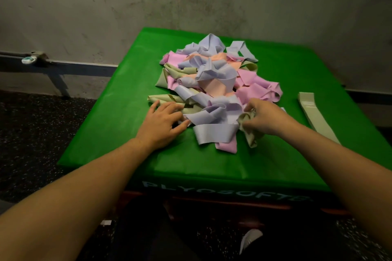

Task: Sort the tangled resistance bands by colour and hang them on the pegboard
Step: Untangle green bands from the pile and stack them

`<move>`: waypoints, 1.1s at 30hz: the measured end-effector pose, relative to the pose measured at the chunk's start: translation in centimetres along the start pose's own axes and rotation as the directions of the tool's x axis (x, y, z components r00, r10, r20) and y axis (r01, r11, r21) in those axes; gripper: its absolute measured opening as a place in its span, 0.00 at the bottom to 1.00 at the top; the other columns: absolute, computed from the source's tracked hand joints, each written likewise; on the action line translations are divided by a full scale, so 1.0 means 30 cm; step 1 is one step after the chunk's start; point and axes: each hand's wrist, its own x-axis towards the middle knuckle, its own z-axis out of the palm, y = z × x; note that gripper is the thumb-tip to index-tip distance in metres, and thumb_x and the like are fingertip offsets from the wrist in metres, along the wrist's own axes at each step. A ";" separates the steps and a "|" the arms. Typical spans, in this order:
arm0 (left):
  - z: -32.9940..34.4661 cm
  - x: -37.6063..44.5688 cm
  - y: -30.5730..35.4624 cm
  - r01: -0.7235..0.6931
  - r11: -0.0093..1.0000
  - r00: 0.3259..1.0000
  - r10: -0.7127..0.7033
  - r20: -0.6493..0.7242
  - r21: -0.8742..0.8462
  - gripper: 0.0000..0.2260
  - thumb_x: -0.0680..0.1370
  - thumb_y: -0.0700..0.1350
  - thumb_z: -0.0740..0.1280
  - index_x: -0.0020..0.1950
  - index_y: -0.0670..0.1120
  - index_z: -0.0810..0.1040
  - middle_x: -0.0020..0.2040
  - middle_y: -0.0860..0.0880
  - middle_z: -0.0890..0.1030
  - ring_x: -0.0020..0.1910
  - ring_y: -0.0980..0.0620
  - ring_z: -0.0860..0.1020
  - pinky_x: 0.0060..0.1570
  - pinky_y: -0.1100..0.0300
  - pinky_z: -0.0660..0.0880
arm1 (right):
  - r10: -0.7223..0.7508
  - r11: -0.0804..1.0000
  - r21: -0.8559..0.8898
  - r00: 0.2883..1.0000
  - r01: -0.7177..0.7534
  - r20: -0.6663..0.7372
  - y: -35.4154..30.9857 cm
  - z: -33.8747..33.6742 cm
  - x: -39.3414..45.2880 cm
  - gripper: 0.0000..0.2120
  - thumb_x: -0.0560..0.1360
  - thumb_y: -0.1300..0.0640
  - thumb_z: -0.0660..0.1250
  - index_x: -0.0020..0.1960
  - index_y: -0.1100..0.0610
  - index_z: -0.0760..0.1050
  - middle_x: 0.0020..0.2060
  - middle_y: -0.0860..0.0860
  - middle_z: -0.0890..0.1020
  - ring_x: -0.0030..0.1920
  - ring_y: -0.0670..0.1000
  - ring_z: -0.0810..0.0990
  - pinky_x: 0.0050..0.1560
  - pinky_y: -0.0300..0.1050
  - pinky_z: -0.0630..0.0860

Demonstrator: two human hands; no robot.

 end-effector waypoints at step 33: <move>-0.179 -0.135 0.629 0.233 -0.197 0.822 -0.483 0.301 -0.952 0.04 0.79 0.38 0.67 0.50 0.46 0.78 0.41 0.53 0.84 0.41 0.56 0.81 0.39 0.59 0.79 | -0.206 0.494 0.840 0.969 0.224 -0.137 0.059 0.113 -0.427 0.21 0.73 0.65 0.74 0.58 0.46 0.74 0.47 0.58 0.80 0.45 0.49 0.82 0.40 0.48 0.82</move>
